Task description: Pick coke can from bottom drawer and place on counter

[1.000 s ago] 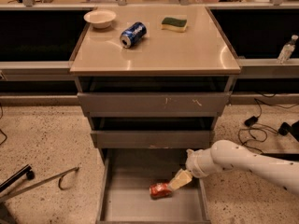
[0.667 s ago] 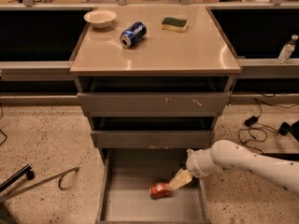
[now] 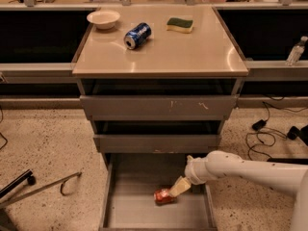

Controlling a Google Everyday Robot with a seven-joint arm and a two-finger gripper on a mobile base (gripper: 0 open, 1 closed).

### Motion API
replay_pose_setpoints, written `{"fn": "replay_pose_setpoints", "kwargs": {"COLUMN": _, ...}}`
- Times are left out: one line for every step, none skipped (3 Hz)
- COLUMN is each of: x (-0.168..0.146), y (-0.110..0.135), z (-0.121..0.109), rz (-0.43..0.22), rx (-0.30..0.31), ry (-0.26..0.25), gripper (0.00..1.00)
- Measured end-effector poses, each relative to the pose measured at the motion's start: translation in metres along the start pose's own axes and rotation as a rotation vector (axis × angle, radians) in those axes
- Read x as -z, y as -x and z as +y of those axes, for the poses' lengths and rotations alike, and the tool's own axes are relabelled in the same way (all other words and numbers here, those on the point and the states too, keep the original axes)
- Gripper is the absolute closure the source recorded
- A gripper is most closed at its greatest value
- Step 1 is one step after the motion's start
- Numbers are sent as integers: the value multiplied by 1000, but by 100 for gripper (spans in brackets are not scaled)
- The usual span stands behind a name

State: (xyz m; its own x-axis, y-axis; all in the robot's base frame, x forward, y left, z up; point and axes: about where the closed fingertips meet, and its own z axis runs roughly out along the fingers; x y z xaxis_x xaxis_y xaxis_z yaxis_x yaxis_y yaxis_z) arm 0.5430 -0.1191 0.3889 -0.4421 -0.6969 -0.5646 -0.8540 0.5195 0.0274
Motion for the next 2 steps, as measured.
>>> {"fn": "replay_pose_setpoints", "kwargs": {"x": -40, "y": -12, "z": -8, "rz": -14, "rx": 42, "ry": 14, "gripper": 0}}
{"fn": "replay_pose_setpoints", "kwargs": {"x": -66, "y": -29, "z": -12, "rz": -41, "rx": 68, "ry": 53, "gripper": 0}}
